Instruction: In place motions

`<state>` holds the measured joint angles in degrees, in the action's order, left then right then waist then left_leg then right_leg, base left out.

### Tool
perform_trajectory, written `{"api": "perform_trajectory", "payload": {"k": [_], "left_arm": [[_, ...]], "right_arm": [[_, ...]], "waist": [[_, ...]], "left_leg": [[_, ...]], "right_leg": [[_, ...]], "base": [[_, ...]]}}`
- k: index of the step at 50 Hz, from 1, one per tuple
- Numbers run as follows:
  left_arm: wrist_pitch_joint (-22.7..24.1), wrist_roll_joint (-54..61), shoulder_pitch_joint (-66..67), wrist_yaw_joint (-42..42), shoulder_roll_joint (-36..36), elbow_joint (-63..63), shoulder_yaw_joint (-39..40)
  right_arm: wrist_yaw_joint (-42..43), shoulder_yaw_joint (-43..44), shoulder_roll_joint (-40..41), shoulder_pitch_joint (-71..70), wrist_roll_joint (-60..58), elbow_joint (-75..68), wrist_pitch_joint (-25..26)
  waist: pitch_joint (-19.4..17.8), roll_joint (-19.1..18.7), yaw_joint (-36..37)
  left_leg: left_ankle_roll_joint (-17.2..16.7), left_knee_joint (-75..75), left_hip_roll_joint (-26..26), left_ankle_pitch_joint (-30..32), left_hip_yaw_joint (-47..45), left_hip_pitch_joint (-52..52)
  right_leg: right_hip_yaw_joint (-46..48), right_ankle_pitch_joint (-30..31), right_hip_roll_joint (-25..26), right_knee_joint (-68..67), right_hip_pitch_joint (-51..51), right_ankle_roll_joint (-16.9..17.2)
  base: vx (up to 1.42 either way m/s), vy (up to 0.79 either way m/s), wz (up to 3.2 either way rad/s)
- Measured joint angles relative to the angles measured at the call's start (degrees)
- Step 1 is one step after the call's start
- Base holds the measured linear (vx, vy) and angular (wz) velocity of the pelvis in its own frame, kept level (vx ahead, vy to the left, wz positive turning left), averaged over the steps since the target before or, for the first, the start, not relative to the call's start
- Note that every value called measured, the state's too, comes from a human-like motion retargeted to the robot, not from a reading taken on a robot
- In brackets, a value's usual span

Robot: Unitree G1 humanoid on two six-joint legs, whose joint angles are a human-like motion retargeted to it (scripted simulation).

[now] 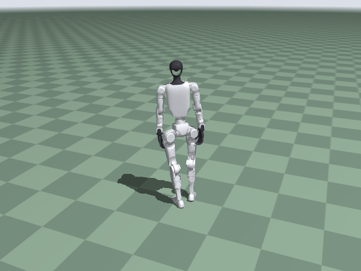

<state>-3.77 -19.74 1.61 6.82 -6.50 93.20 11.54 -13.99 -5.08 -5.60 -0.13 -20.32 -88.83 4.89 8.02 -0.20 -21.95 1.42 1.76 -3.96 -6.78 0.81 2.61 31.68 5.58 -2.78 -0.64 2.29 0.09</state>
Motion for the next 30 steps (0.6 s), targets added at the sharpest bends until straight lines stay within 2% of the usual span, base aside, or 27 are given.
{"api": "perform_trajectory", "payload": {"k": [10, 20, 30], "left_arm": [[0.09, 0.37, 0.48, 0.40, 0.58, -0.30, 0.16], [-0.02, 0.34, 1.22, 0.57, 0.47, -0.10, 0.06], [-0.30, 0.45, 1.37, 0.69, 0.50, -1.13, -1.10]], "right_arm": [[0.44, -2.20, 0.05, -0.17, -5.28, 0.12, -0.01], [0.00, -1.85, 0.17, -0.80, -3.86, 0.74, -0.01], [1.95, -0.68, -0.20, -1.05, -1.05, -0.13, 0.34]], "waist": [[0.30, 0.37, 1.74], [-0.17, 0.17, -0.53], [0.25, -1.57, 0.80]], "left_leg": [[-0.12, 0.28, 0.07, -1.22, -4.38, 1.07], [-0.90, 0.40, 1.70, -2.77, -9.31, 2.67], [-2.00, 1.22, 3.62, -4.11, -19.34, 3.46]], "right_leg": [[-4.17, -0.02, 1.27, 0.31, 0.14, -0.90], [-8.94, 1.35, 2.02, -0.41, 1.90, -0.89], [-18.46, 2.31, 4.66, -1.19, 4.76, -0.64]], "base": [[-0.09, 0.17, -0.38], [-0.06, 0.24, -0.45], [0.00, 0.20, -0.89]]}}
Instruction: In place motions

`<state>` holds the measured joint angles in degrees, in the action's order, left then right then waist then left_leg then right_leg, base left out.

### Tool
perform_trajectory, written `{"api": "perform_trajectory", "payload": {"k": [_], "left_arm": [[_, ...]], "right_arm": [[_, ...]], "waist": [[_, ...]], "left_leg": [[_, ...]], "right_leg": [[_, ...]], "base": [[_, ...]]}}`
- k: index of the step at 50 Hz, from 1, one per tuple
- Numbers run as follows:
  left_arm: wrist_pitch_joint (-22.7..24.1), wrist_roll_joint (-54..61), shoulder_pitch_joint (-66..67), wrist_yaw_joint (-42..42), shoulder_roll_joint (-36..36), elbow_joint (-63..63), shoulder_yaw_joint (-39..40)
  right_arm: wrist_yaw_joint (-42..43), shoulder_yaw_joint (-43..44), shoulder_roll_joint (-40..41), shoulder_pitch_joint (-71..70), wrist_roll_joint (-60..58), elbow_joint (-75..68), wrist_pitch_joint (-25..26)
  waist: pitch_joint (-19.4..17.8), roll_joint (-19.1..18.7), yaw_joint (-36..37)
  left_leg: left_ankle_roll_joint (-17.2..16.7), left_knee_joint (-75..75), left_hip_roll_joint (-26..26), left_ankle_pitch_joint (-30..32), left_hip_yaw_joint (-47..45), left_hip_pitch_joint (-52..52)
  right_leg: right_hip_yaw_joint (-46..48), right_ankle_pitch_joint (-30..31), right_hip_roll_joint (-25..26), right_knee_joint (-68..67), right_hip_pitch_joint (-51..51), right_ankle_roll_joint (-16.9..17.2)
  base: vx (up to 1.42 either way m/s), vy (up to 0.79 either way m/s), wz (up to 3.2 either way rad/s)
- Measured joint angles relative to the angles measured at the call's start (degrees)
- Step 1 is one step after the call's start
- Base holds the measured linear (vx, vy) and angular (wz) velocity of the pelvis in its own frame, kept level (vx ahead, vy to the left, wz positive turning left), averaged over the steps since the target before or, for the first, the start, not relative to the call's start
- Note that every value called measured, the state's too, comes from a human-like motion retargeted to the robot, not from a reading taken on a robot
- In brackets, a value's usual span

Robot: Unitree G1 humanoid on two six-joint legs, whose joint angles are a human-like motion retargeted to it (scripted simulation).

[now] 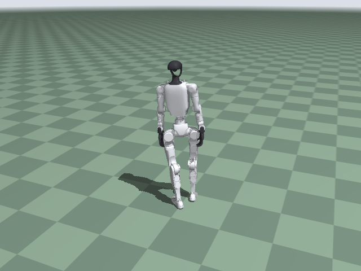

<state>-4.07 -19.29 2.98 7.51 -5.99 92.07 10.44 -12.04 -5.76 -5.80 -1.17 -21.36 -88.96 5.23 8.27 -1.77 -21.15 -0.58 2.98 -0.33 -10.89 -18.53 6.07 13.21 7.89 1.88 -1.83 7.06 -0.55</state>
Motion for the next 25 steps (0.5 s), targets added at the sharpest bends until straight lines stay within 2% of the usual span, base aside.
{"api": "perform_trajectory", "payload": {"k": [7, 15, 25], "left_arm": [[0.16, 0.76, -0.45, 0.44, 0.79, -2.00, -0.76], [0.44, 0.88, -0.80, 0.84, 1.68, -2.86, -1.17], [0.43, 0.35, 0.16, 0.87, 1.88, -2.31, -1.44]], "right_arm": [[1.03, 0.72, -0.18, 0.75, 0.42, -1.48, 0.67], [0.06, 2.20, 0.00, 1.78, 2.28, -3.04, 0.86], [-0.34, 2.35, -0.50, 1.70, 2.56, -2.69, 0.84]], "waist": [[-0.72, -1.24, -2.70], [-0.54, -0.89, 4.52], [-1.30, -1.00, 2.36]], "left_leg": [[-0.19, 0.09, 0.83, -0.14, -1.03, 0.15], [-0.77, 0.32, 0.44, -1.13, -9.25, 1.29], [-0.17, -0.22, 0.54, -0.08, -3.39, 0.24]], "right_leg": [[-0.86, 0.37, 0.70, 0.11, 0.31, 0.23], [-8.21, 0.94, 4.50, 1.85, -0.82, -2.00], [-3.18, 0.00, 1.32, 0.56, -0.75, -0.07]], "base": [[0.01, 0.09, -0.16], [-0.02, 0.03, -0.85], [-0.02, -0.03, 0.49]]}}
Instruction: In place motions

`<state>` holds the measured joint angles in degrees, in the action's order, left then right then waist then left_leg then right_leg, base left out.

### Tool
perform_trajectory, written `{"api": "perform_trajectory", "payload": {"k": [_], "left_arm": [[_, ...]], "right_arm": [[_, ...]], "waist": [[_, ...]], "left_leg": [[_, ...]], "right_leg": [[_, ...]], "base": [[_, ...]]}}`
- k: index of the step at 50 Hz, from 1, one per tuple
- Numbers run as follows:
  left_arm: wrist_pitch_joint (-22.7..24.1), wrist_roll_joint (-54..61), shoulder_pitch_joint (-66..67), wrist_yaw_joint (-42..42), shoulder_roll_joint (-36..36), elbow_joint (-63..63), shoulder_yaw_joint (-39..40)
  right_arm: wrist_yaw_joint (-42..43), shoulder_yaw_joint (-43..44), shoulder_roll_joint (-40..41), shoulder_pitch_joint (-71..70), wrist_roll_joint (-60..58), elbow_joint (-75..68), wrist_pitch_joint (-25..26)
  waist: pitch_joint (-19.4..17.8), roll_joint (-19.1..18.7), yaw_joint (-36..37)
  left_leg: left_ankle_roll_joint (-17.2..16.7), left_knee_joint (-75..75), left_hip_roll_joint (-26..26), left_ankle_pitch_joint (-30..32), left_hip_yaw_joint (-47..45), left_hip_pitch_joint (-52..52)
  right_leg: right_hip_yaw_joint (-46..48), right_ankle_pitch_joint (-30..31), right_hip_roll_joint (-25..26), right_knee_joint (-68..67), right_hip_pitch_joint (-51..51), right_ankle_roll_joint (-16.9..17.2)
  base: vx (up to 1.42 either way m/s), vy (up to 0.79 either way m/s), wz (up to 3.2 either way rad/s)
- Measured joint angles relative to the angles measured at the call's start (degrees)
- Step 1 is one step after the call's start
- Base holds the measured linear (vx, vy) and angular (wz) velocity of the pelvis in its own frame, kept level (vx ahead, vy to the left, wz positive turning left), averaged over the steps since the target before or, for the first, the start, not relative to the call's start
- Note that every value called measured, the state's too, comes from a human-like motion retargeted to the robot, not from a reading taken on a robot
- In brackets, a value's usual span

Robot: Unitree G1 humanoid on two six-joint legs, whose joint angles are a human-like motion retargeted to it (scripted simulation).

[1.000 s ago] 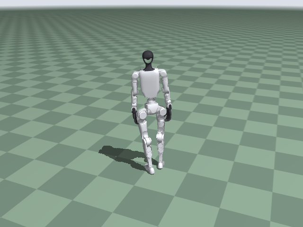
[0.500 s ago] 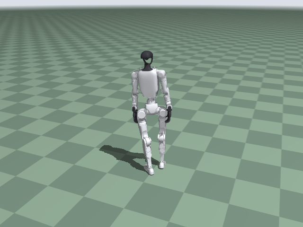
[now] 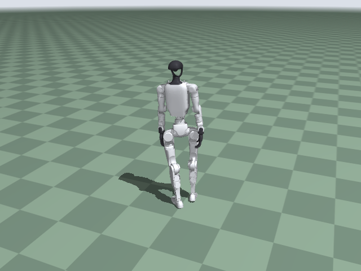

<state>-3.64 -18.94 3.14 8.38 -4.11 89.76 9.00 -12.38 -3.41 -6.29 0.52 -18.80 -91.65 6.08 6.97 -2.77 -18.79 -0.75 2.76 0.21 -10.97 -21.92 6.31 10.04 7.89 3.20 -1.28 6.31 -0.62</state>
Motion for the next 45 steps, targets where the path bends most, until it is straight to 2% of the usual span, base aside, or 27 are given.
{"api": "perform_trajectory", "payload": {"k": [10, 25, 30, 37, 45], "left_arm": [[-0.16, -0.50, 1.03, -0.57, -0.48, 0.98, 1.35], [-0.20, -0.33, -0.33, -0.97, -0.57, 1.17, 1.99], [0.07, 0.23, -0.77, -1.20, -0.30, 1.21, 2.83], [0.63, 1.07, -0.75, -1.50, -0.31, 0.91, 3.36], [0.27, 1.39, -1.16, -1.26, -0.55, 1.20, 3.60]], "right_arm": [[0.40, -1.47, -0.20, -0.48, -2.91, 1.01, -0.06], [-0.92, -1.19, -0.35, 0.45, -3.94, -0.13, -0.35], [-1.31, -1.22, -0.45, -0.19, -4.96, 0.47, -0.62], [-1.86, -0.26, 0.03, -0.75, -2.26, 3.70, -1.73], [-2.96, -0.79, 0.76, -1.49, -1.13, 6.30, -2.55]], "waist": [[-0.74, 0.05, -8.91], [-1.03, 2.32, -5.87], [-1.18, 3.27, 0.82], [-1.48, 3.46, 0.62], [-1.48, 3.73, 1.82]], "left_leg": [[1.44, -0.97, -1.65, 2.53, 15.89, -2.17], [2.02, -2.99, -5.40, 5.90, 28.95, -6.59], [3.49, -1.47, -6.77, 5.70, 26.54, -5.18], [3.60, -1.43, -7.60, 6.75, 30.05, -5.56], [2.76, -2.08, -7.41, 7.26, 29.95, -6.63]], "right_leg": [[15.47, -0.34, -3.74, -0.24, -0.97, -0.46], [27.98, -1.67, -8.51, 0.61, -4.49, 1.34], [25.67, -3.32, -7.21, 1.23, -5.83, 1.34], [29.31, -3.77, -7.50, 1.78, -7.14, 1.58], [29.33, -3.84, -8.00, 1.90, -7.44, 1.69]], "base": [[-0.01, -0.25, 1.39], [0.05, -0.26, 0.80], [0.01, -0.12, -0.33], [0.02, -0.04, 0.40], [0.00, 0.00, 0.03]]}}
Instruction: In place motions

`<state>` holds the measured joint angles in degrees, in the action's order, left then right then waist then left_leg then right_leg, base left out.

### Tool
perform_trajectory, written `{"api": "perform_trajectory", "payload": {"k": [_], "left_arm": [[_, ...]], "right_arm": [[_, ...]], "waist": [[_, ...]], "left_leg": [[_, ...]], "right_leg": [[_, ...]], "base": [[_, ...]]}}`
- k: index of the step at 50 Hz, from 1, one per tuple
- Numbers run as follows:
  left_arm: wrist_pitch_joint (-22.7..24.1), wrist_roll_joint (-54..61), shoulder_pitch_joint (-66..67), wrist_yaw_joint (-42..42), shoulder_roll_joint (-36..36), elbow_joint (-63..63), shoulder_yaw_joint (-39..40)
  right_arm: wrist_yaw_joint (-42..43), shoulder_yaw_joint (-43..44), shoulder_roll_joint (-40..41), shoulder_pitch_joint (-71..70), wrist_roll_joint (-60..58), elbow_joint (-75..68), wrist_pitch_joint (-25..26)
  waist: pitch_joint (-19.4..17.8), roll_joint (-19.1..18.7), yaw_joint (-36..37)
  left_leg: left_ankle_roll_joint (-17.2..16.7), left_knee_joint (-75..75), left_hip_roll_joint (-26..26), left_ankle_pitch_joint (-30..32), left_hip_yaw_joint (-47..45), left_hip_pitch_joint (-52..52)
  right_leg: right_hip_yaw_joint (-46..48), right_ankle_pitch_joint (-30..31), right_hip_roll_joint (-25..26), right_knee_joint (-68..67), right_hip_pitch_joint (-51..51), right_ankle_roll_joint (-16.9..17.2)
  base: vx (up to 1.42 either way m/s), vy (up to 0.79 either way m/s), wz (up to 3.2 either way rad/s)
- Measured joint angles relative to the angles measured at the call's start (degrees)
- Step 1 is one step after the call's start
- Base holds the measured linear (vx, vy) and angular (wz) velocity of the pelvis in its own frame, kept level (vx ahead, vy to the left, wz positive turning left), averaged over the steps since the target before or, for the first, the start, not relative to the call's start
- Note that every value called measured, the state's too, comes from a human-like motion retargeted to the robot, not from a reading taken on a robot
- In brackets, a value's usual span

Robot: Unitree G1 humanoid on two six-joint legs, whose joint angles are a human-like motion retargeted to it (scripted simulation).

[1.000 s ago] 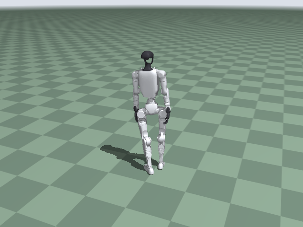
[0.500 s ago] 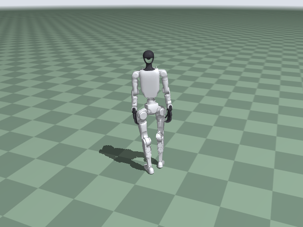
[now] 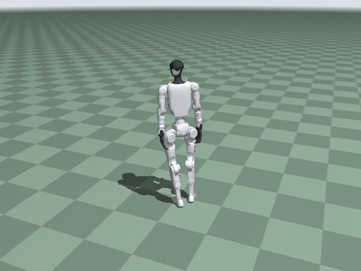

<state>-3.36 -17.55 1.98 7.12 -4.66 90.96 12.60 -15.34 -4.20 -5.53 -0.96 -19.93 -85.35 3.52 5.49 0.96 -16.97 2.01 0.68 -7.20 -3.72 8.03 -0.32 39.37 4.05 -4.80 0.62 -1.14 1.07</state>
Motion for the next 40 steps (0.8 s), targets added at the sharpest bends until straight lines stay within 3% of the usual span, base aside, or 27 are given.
{"api": "perform_trajectory", "payload": {"k": [18, 32, 40], "left_arm": [[-0.18, -0.37, 0.77, 0.16, 0.33, 0.73, 0.21], [-0.72, -1.52, 4.50, 1.53, -0.95, -0.13, -0.65], [-0.78, -1.07, 5.43, 2.91, -1.06, -1.41, 0.32]], "right_arm": [[0.88, -0.58, -0.41, 0.65, -1.81, -3.09, 1.03], [-0.25, -0.26, -0.31, -1.89, -1.70, -1.92, 1.37], [-1.38, -1.81, -0.14, -2.80, -3.08, -1.34, 0.76]], "waist": [[1.49, -1.07, -1.25], [3.31, -4.57, -7.12], [4.84, -5.06, -2.56]], "left_leg": [[-0.32, 0.36, 1.41, -1.70, -6.16, 0.37], [-2.35, 2.38, 6.03, -6.21, -23.39, 3.31], [-5.57, 2.89, 8.26, -9.52, -44.37, 5.65]], "right_leg": [[-6.50, 0.82, -0.03, -1.17, 3.16, -0.21], [-23.57, 4.13, 4.15, -3.03, 11.31, -0.85], [-41.05, 7.09, 10.69, -2.03, 14.47, -0.79]], "base": [[-0.04, 0.09, -0.29], [-0.06, 0.36, -1.14], [0.07, 0.25, -2.30]]}}
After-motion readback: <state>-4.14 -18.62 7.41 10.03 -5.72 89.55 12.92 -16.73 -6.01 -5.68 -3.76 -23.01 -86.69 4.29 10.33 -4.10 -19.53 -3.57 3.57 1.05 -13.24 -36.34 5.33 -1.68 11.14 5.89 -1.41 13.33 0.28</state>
